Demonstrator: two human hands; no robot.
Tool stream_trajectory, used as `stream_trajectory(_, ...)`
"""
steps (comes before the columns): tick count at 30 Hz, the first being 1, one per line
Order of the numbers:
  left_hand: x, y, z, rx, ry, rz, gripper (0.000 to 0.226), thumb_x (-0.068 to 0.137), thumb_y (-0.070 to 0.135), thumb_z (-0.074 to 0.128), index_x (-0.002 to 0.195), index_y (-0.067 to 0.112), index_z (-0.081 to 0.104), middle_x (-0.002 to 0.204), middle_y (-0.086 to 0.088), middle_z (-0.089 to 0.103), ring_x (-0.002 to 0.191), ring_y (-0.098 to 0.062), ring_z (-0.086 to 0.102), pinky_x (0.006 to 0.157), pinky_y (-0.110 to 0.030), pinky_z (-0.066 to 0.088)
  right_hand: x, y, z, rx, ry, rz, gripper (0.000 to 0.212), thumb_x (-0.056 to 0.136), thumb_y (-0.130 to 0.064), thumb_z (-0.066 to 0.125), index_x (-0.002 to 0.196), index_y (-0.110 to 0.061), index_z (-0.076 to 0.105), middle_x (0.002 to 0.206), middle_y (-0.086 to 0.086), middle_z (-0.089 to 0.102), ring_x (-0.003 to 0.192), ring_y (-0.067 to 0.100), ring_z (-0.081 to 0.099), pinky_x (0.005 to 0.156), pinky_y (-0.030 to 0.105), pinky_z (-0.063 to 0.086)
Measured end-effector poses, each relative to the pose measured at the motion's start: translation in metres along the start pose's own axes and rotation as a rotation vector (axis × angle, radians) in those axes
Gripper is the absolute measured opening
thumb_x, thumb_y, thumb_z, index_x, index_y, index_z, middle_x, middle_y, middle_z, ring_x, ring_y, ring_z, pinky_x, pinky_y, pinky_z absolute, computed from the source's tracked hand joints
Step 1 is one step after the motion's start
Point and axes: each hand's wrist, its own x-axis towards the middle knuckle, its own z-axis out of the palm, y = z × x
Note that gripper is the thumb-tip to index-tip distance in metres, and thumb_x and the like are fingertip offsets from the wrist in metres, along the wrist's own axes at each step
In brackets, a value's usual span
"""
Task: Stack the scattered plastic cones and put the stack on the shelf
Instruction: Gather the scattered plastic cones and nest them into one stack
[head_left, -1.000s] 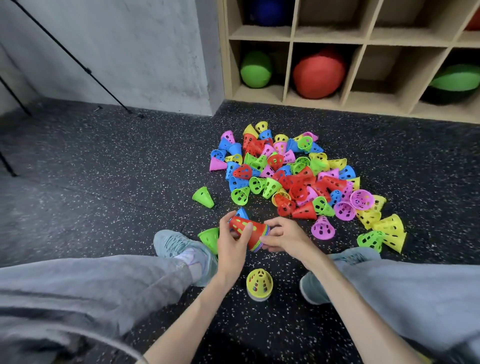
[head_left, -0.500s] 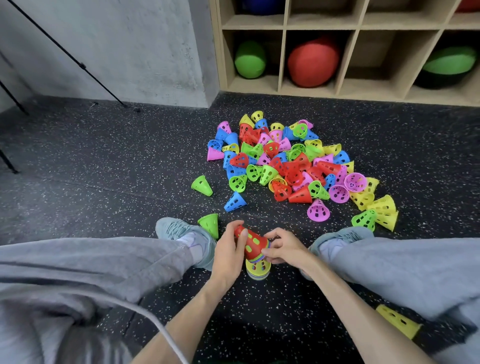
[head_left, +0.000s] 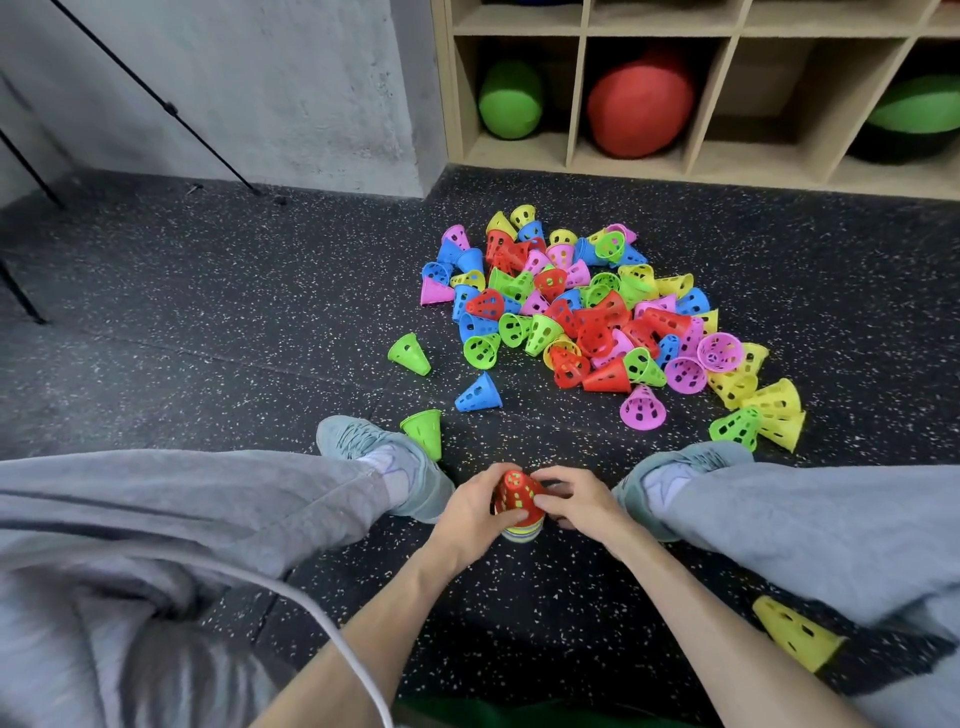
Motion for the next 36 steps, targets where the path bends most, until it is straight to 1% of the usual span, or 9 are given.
stream_trajectory(7,-0.002,-0.007,0.014,-0.044,0.011,0.023,0.056,0.088,0.026,0.078,0.135,0.036,0.05,0.124,0.015,0.061,0.117,-0.009,0.056,0.104,-0.035,0.047,0.002,0.007,0.009,0.101,-0.097,0.071,0.058,0.092,-0.018,0.074,0.142,-0.034,0.053,0.128,0.003,0.059,0.111,0.025,0.066,0.091,0.04,0.06)
stream_trajectory(12,0.002,-0.009,0.019,-0.111,0.031,0.022,0.057,0.087,0.021,0.076,0.131,0.043,0.047,0.123,0.015,0.064,0.115,-0.009,0.061,0.103,-0.039,0.05,0.009,0.011,0.013,0.234,-0.037,0.024,0.045,0.089,-0.006,0.074,0.121,-0.036,0.064,0.123,0.01,0.064,0.104,0.015,0.067,0.086,0.03,0.06)
stream_trajectory(15,0.013,-0.008,0.02,-0.152,0.073,0.011,0.056,0.088,0.018,0.076,0.13,0.042,0.048,0.121,0.015,0.065,0.114,-0.007,0.062,0.102,-0.037,0.051,0.018,0.016,0.012,0.188,0.048,-0.051,0.048,0.085,-0.015,0.078,0.11,-0.055,0.068,0.119,-0.006,0.07,0.116,0.015,0.065,0.1,0.043,0.056)
stream_trajectory(17,0.021,-0.009,0.021,-0.173,0.093,0.0,0.056,0.088,0.018,0.076,0.131,0.039,0.049,0.122,0.014,0.065,0.114,-0.006,0.063,0.103,-0.036,0.051,0.024,0.021,0.012,0.165,0.078,-0.087,0.049,0.084,-0.017,0.077,0.118,-0.051,0.068,0.119,-0.012,0.071,0.117,0.01,0.064,0.104,0.044,0.053)
stream_trajectory(21,0.035,-0.016,0.023,-0.206,0.108,0.004,0.056,0.088,0.018,0.079,0.133,0.037,0.05,0.126,0.013,0.064,0.116,-0.005,0.063,0.103,-0.033,0.052,0.03,0.017,0.009,0.173,0.119,-0.119,0.047,0.089,-0.005,0.072,0.132,-0.024,0.066,0.124,-0.01,0.07,0.117,0.002,0.062,0.107,0.03,0.049)
stream_trajectory(25,0.053,-0.011,0.023,-0.237,0.148,0.015,0.054,0.088,0.021,0.079,0.135,0.031,0.054,0.126,0.014,0.065,0.115,-0.006,0.063,0.102,-0.031,0.052,0.04,0.013,0.008,0.201,0.167,-0.122,0.047,0.091,-0.009,0.071,0.129,-0.037,0.063,0.12,-0.025,0.066,0.112,-0.013,0.058,0.096,0.012,0.046)
stream_trajectory(29,0.071,-0.016,0.025,-0.254,0.18,-0.021,0.058,0.088,0.018,0.079,0.137,0.034,0.053,0.127,0.014,0.064,0.115,-0.005,0.062,0.102,-0.035,0.052,0.053,0.007,0.004,0.229,0.173,-0.11,0.052,0.093,-0.01,0.069,0.138,-0.034,0.06,0.125,-0.023,0.064,0.108,-0.02,0.057,0.087,0.004,0.045)
stream_trajectory(34,0.079,-0.027,0.023,-0.213,0.138,-0.015,0.062,0.088,0.024,0.079,0.139,0.042,0.049,0.13,0.024,0.059,0.121,-0.001,0.057,0.108,-0.03,0.046,0.063,0.008,0.001,0.181,0.213,-0.105,0.05,0.094,-0.001,0.06,0.127,-0.038,0.066,0.122,-0.023,0.068,0.116,-0.009,0.059,0.1,0.019,0.048)
stream_trajectory(36,0.078,-0.028,0.022,-0.199,0.126,-0.021,0.063,0.088,0.027,0.079,0.141,0.042,0.049,0.133,0.023,0.058,0.123,0.0,0.055,0.109,-0.028,0.045,0.065,0.007,0.001,0.162,0.24,-0.094,0.05,0.094,0.001,0.057,0.122,-0.039,0.069,0.12,-0.023,0.069,0.115,-0.008,0.059,0.1,0.018,0.047)
